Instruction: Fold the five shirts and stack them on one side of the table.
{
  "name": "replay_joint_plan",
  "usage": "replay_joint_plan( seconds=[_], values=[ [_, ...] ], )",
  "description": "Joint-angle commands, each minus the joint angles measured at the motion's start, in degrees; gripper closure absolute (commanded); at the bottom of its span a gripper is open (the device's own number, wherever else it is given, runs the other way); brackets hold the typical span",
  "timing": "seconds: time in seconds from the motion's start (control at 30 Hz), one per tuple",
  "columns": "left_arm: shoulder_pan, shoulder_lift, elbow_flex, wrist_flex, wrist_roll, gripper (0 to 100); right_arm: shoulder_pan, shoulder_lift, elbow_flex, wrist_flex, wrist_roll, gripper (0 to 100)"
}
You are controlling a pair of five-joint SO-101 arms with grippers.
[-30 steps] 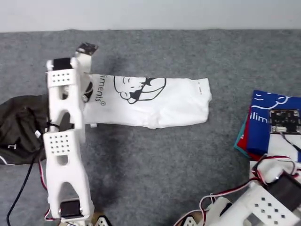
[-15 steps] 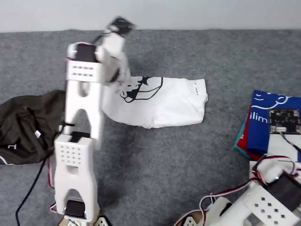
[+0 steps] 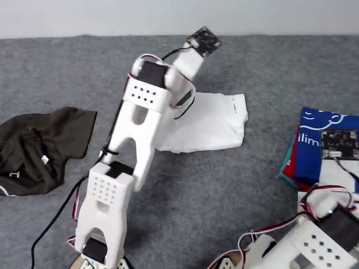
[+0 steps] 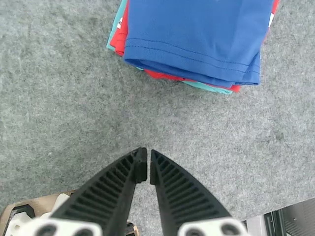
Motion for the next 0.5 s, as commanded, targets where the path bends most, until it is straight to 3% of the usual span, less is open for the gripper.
replay_joint_plan(
  seconds=[0.0, 0.47],
  values=[
    [2.99, -0.62, -0.66, -2.20, 0.97, 99, -0.13, -0.57, -0.44, -0.57, 0.18, 97.2],
    [7.38, 0.97, -0.22, -6.68, 0.97, 99, -0.04, -0.57, -0.44, -0.40, 0.18, 97.4]
  ],
)
